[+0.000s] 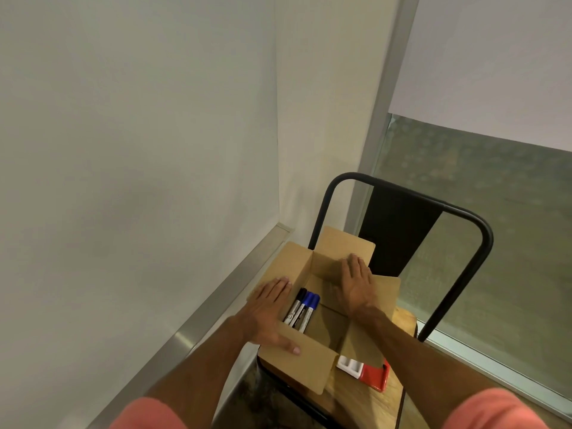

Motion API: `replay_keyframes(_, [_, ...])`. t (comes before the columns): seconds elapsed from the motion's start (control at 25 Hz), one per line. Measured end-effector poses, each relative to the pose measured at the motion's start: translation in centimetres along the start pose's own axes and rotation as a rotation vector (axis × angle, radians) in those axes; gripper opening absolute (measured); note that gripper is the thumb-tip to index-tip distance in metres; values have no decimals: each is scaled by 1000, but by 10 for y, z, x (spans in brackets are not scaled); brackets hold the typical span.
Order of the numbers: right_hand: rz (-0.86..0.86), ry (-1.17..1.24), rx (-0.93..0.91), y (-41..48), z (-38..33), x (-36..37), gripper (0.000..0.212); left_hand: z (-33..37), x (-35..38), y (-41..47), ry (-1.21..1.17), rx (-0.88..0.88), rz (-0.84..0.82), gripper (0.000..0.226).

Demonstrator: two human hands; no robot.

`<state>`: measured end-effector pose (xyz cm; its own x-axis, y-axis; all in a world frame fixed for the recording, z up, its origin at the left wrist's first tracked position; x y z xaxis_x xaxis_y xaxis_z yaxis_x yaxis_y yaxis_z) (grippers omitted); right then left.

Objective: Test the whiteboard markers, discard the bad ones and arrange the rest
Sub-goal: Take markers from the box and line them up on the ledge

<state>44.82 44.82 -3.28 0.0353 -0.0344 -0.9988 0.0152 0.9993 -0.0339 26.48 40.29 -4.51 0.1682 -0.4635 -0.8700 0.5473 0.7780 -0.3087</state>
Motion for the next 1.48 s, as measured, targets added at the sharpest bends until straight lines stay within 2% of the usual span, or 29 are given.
replay_keyframes(0.08, [73, 64, -43, -3, -20, -10, 62, 5, -4, 5, 33, 20, 23, 139])
replay_keyframes(0.2, [21, 66, -219, -11, -62, 4, 48, 8, -4, 14, 93, 39, 41, 140])
replay_keyframes(0.36, [-124, -61, -457, -15, -96, 45, 56, 5, -1, 17, 109, 38, 56, 142])
replay_keyframes(0.44, [-157, 3, -349, -10, -92, 53, 54, 5, 0, 16, 111, 36, 68, 143])
replay_keyframes(0.56, [-239, 190, 41, -9, -71, 63, 52, 3, 3, 17, 84, 27, 80, 141])
replay_keyframes(0.64, [-310, 286, 215, -11, -67, 74, 60, 2, 6, 16, 54, 26, 91, 141])
replay_keyframes(0.8, [-409, 435, 407, -13, -74, 97, 83, 5, 9, 13, 11, 42, 109, 143])
replay_keyframes(1.04, [-456, 369, 394, -7, -91, 106, 99, 4, 7, 12, 5, 71, 133, 143])
replay_keyframes(1.16, [-427, 280, 295, 0, -98, 109, 97, 4, 7, 12, 0, 87, 147, 142])
replay_keyframes(1.48, [-418, 332, 217, 0, -107, 106, 99, 2, 11, 14, -10, 70, 131, 141])
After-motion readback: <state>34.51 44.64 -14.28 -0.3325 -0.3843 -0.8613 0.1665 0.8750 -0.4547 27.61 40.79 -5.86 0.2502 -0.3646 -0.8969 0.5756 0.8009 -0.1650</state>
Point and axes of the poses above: each hand's wrist, its own y-axis towards the middle knuckle, its own x-axis out of the palm, z = x × y, the point moved 10 cm from there along y, towards the middle knuckle, and after that the axes turned 10 degrees about -y, right-handed, at the moved point
